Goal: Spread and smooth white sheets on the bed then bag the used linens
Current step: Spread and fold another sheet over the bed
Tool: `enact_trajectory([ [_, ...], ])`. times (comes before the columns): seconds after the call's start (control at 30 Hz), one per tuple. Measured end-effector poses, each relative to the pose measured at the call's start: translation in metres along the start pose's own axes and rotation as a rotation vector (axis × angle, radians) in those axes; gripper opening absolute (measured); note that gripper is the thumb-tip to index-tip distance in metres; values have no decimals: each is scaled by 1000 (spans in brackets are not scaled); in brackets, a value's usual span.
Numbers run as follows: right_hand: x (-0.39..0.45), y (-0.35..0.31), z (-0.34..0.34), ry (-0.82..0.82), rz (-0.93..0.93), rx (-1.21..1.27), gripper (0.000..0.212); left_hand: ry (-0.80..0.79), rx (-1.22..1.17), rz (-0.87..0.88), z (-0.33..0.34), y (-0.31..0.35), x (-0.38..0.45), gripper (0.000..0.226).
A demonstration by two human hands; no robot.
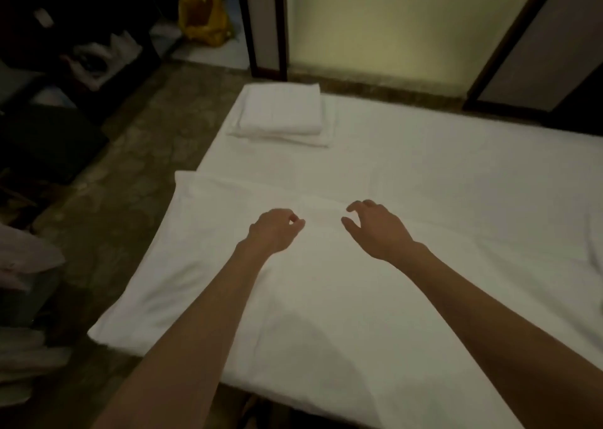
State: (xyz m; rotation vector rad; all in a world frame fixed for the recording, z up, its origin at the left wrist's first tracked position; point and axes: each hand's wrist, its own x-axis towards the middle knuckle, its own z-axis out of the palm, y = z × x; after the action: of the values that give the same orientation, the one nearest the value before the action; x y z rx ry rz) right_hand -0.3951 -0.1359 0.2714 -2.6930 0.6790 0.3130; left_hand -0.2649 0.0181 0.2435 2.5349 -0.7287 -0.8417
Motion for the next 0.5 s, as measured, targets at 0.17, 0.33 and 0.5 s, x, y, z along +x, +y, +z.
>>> enact_trajectory([
  [0.17, -23, -5, -81, 102, 18, -36, 45, -35, 91, 114, -50, 63, -22, 35],
  [0.33, -43, -23, -119, 252, 71, 2, 45, -10, 133, 254, -108, 103, -42, 39],
  [0.5, -67, -27, -97, 176, 197, -34, 47, -7, 197, 374, -151, 129, -58, 44],
])
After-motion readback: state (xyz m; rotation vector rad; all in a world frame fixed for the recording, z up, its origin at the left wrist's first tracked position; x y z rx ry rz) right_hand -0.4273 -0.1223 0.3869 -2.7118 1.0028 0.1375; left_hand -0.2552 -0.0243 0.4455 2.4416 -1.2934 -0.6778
